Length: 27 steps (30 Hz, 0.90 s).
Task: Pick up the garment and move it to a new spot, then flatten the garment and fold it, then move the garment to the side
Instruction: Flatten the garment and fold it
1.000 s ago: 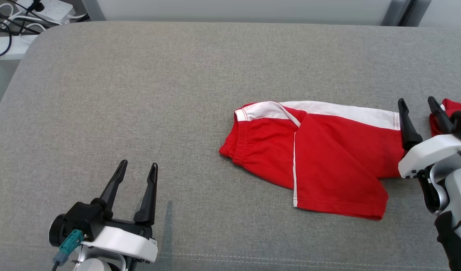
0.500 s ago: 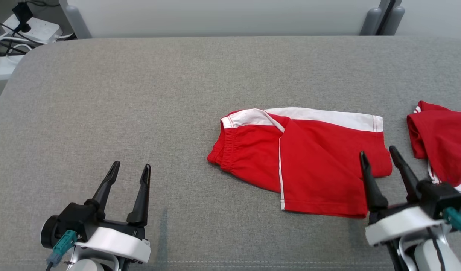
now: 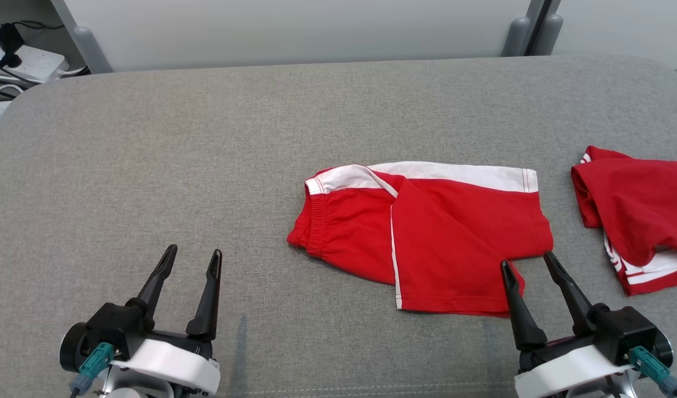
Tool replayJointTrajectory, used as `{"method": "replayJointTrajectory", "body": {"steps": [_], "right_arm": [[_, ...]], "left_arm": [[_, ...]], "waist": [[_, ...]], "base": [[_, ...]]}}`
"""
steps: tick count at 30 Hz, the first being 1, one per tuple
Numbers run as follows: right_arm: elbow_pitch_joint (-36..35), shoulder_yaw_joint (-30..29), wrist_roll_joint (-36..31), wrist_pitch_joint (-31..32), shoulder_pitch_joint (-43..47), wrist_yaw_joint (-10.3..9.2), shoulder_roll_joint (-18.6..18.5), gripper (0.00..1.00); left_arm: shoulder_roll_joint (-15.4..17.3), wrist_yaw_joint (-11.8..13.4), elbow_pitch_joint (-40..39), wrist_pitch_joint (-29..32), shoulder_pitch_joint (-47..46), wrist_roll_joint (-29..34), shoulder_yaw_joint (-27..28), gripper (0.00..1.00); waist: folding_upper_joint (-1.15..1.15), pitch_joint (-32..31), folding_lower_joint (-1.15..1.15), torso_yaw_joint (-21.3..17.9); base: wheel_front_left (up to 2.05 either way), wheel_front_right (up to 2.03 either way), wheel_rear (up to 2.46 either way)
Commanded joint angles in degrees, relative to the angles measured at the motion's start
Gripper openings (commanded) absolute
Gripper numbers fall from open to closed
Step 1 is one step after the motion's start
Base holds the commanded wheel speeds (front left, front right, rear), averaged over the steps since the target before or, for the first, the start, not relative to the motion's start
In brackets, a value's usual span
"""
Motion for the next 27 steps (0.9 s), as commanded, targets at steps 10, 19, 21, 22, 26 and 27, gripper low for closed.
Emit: {"method": "replayJointTrajectory", "body": {"steps": [10,19,21,22,26,27], "right_arm": [[-3.28,1.79,-0.52,0.51,-0.72,0.18,-0.01,1.0],[-4.46,2.68,0.28,0.12,-1.37,0.18,0.59,1.0],[-4.27,2.82,0.52,-0.05,-1.64,0.18,0.7,1.0],[-4.16,2.82,0.64,-0.18,-1.76,0.18,0.75,1.0],[-3.4,2.7,1.09,-0.71,-2.16,0.18,0.89,1.0],[-3.24,2.71,1.22,-0.85,-2.25,0.18,0.92,1.0]], "left_arm": [[0.51,-1.67,-1.03,3.37,-7.55,0.54,-1.47,1.0],[-3.1,-7.07,12.92,11.66,-22.28,-2.97,-5.53,1.0],[-3.39,-7.62,17.18,13.05,-25.06,-3.76,-5.68,1.0],[-3.53,-7.83,19.17,13.52,-26.3,-4.24,-5.57,1.0],[-3.43,-8.01,26.7,15.0,-30.12,-5.48,-4.73,1.0],[-3.43,-7.91,28.34,15.33,-30.85,-5.76,-4.49,1.0]], "waist": [[0.0,1.04,0.0,-0.98],[0.0,3.96,0.0,-6.59],[0.0,4.66,0.0,-8.16],[0.0,4.95,0.0,-8.88],[0.0,5.87,0.0,-11.09],[0.0,6.05,0.0,-11.45]], "base": [[0.0,0.0,0.0],[0.0,0.0,0.0],[0.0,0.0,0.0],[0.0,0.0,0.0],[0.0,0.0,0.0],[0.0,0.0,0.0]]}}
